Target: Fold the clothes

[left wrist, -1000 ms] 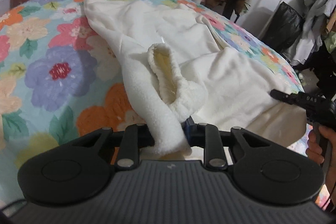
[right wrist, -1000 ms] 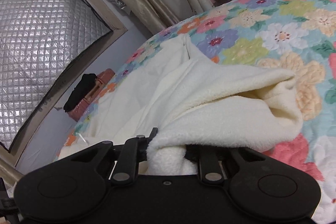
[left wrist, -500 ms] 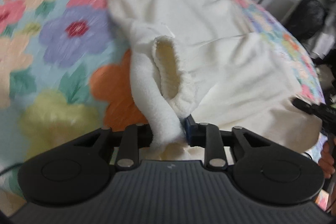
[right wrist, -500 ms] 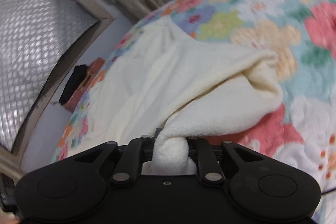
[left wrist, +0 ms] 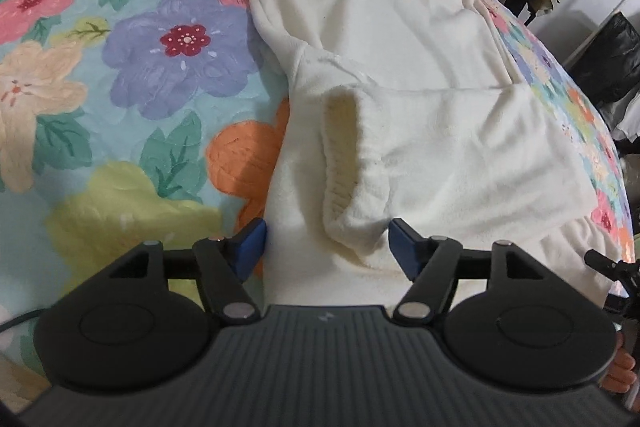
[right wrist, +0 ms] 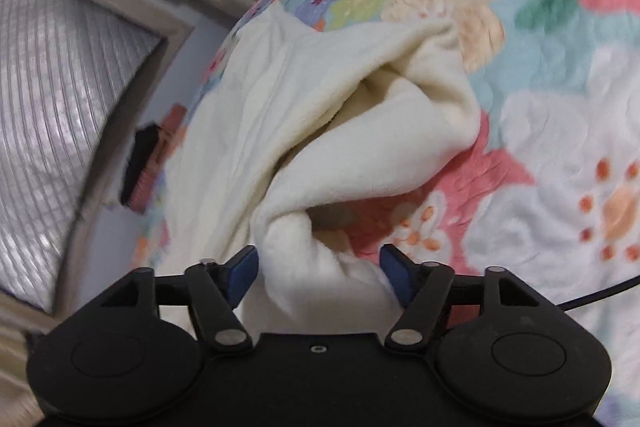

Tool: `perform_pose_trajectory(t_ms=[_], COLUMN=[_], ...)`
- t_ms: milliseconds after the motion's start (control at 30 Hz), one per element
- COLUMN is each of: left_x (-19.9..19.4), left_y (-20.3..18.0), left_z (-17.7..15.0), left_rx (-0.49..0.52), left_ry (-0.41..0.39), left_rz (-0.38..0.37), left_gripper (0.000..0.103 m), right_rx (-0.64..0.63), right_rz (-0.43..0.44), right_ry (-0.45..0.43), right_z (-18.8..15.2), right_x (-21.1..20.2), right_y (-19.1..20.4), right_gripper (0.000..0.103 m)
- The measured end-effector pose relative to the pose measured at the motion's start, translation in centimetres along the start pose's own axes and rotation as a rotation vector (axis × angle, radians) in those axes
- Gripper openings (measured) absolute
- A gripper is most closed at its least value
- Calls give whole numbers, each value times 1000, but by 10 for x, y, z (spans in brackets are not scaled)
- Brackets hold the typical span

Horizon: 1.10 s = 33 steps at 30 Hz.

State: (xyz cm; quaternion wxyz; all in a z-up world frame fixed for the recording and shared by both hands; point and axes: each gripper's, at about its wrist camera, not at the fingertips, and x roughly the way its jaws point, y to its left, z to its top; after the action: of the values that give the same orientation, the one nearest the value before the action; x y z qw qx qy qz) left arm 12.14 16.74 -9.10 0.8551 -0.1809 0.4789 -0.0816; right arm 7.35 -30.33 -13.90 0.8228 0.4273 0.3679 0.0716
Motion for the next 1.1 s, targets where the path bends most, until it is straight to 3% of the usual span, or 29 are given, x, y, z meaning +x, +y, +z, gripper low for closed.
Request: perform_pose_trajectory(t_ms=[100, 167, 233, 333, 433, 500, 567, 633, 667, 700, 767, 833, 900, 1000, 1100], left_x=[-8, -18, -24, -3, 33, 40, 44, 39, 36, 32, 24, 12, 3, -3, 6], left_y=[14, 22, 23, 18, 11, 8, 7, 3, -1, -6, -13, -17, -16, -8, 2], left_z=[4, 8, 15, 22, 17, 13, 9, 9, 9, 8, 9, 10, 14, 31, 49], left_rx=[-95, -153, -138, -94, -52, -53, -58, -50, -28, -4, 32, 44, 28, -24, -125], left_ry=[-49, -125, -161, -52, 114, 136, 142, 126, 108, 91, 56, 22, 5, 23, 93], left_rz=[-25, -13, -24, -71, -59, -50, -40, -64, -58, -52, -52, -74, -115, -152, -217], left_gripper=[70, 70, 72, 77, 82, 81, 34, 29, 28, 28, 28, 28, 28, 28, 28], right_rx=[-16, -55, -67, -93, -125, -77, -28, -71, -109, -144, -173, -193, -288, -406, -454], right_rz=[-5, -31, -38, -64, -93, -79, -37, -29, -38, -39, 9, 39, 7, -31, -62], right_ry=[-35, -55, -54, -11, 32, 45, 63, 60, 48, 34, -23, -111, -155, -165, -132], right_z=[13, 27, 40, 46, 38, 29, 18, 10, 8, 7, 15, 26, 35, 49, 72], right_x=[6, 12, 20, 34, 46, 48, 51, 53, 52, 52, 46, 35, 28, 30, 38], right_y=[6, 15, 23, 31, 28, 17, 6, 9, 14, 19, 34, 52, 82, 124, 160], right_gripper=[74, 74, 74, 75, 77, 85, 90, 89, 82, 58, 18, 17, 16, 16, 16])
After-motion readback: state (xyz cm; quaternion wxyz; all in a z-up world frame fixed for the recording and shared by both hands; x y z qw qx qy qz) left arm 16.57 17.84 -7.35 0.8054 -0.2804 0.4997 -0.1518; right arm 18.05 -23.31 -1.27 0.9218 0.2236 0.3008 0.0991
